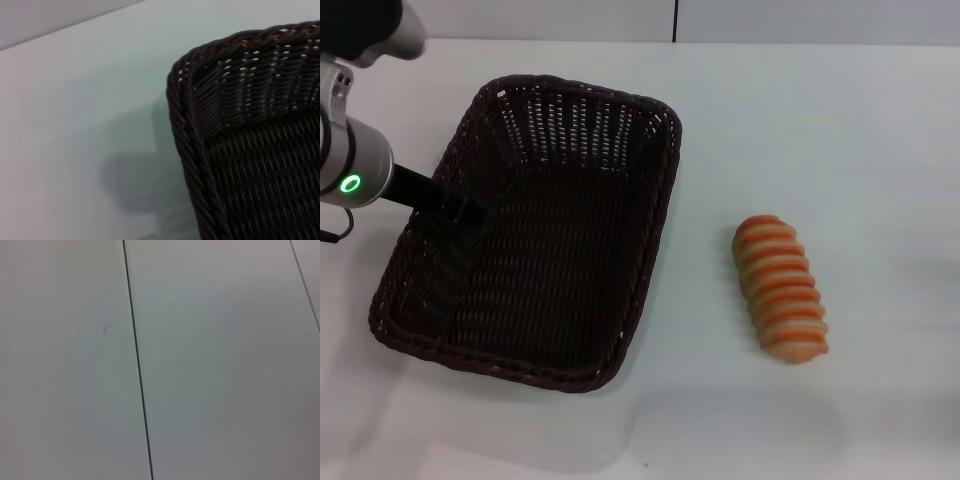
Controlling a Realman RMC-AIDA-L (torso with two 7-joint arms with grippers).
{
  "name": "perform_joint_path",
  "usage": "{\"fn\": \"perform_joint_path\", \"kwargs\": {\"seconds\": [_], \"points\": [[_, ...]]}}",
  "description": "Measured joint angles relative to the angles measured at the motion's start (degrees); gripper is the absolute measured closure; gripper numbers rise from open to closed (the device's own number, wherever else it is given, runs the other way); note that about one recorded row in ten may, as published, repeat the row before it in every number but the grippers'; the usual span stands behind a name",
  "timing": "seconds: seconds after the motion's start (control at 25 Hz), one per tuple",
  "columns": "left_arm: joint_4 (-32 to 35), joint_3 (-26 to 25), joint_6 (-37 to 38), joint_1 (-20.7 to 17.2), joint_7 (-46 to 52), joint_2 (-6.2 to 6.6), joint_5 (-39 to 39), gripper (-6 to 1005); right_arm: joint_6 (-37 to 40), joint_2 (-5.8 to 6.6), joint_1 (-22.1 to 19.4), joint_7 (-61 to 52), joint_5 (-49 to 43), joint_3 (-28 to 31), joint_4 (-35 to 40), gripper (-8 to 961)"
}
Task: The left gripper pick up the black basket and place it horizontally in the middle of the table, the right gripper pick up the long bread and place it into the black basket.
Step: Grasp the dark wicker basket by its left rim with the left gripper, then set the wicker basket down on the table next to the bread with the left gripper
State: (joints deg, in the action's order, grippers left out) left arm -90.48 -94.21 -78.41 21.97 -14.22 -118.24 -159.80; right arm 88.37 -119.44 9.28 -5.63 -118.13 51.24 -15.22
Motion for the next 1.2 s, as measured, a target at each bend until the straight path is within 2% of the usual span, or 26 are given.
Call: {"fn": "perform_joint_path", "kwargs": {"seconds": [0.2, 0.44, 0.64, 1.0, 1.2], "points": [[0.2, 0.8, -0.5, 1.0, -2.5, -0.03, -1.6, 444, -0.2, -0.01, 0.0, 0.0, 0.0, 0.0, 0.0, 261], [-1.2, -1.0, -3.3, 3.4, -13.6, 0.07, 1.7, 684, 0.1, -0.09, 0.0, 0.0, 0.0, -0.1, -0.2, 261], [2.1, -7.9, -7.8, 9.2, -25.6, 0.12, 6.7, 715, 0.6, -0.09, 0.0, 0.0, 0.0, -0.6, -0.4, 260], [18.4, -25.1, -13.7, 23.4, -45.1, 0.3, 8.6, 791, 2.6, -0.16, -1.3, 0.0, -0.1, -1.3, -0.9, 261], [22.3, -28.6, -17.7, 28.4, -52.6, 0.84, 9.5, 812, 3.7, -0.22, -1.8, 0.0, 0.0, -1.4, -1.3, 260]]}}
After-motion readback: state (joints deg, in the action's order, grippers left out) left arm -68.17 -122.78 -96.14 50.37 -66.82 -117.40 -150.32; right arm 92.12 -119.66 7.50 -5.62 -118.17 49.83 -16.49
